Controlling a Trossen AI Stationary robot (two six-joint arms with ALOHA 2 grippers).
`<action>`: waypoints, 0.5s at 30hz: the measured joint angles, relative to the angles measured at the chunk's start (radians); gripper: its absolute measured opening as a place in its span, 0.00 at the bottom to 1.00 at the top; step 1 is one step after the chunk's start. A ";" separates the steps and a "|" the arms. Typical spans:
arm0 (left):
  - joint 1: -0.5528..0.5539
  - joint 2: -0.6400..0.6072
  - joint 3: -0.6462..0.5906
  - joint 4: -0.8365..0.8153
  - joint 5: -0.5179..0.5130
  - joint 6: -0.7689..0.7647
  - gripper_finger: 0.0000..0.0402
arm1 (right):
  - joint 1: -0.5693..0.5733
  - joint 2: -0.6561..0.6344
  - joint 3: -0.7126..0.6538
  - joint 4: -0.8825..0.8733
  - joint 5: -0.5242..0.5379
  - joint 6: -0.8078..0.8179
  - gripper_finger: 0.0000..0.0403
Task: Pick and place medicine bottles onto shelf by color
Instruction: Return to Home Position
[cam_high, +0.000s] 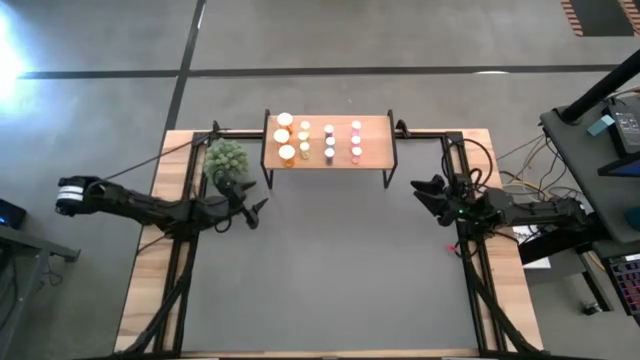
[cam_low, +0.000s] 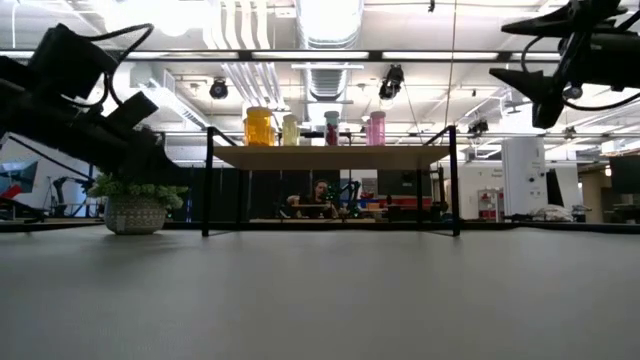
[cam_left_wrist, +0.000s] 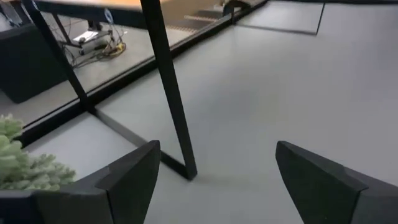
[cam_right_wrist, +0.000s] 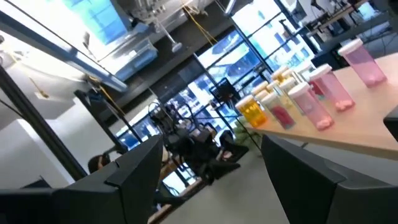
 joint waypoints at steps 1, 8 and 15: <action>0.000 0.011 0.000 0.001 0.000 0.000 0.75 | 0.000 0.000 0.000 0.002 0.000 0.000 0.66; 0.000 0.096 0.000 0.000 -0.001 0.000 0.75 | 0.000 0.003 0.000 0.001 0.000 0.000 0.66; 0.000 0.179 0.001 0.000 -0.004 0.000 0.75 | 0.000 0.003 0.000 0.002 0.000 0.000 0.66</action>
